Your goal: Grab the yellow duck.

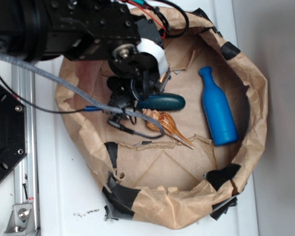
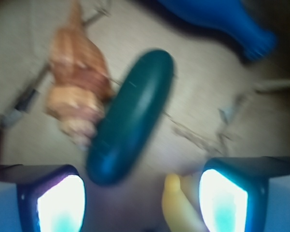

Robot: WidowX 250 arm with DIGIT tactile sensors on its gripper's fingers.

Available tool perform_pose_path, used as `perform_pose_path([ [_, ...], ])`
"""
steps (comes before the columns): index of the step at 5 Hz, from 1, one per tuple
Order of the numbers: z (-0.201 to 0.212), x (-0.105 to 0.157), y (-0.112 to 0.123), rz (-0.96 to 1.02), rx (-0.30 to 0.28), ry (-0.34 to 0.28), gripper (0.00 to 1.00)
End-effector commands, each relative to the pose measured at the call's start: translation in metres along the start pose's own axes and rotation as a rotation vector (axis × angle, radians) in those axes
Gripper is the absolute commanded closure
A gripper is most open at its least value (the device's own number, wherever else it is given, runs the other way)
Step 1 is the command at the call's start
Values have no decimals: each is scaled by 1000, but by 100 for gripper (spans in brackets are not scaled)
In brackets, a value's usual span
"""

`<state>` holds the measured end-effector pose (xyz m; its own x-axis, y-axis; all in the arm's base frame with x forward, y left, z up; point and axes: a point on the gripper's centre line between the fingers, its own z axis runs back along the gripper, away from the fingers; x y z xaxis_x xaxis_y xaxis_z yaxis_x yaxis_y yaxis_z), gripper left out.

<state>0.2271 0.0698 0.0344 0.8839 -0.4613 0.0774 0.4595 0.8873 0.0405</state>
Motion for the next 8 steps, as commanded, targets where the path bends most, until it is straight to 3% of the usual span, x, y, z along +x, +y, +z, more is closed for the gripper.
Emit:
perform_pose_path([
  [1, 0, -11, 7, 37, 34, 33, 0],
  [2, -4, -14, 9, 34, 47, 52, 0],
  [3, -14, -29, 18, 84, 47, 112, 0],
  [5, -3, -16, 18, 126, -4, 16, 0],
  [7, 25, 12, -11, -22, -5, -38, 0],
  [8, 32, 20, -13, -16, -5, -57, 0],
])
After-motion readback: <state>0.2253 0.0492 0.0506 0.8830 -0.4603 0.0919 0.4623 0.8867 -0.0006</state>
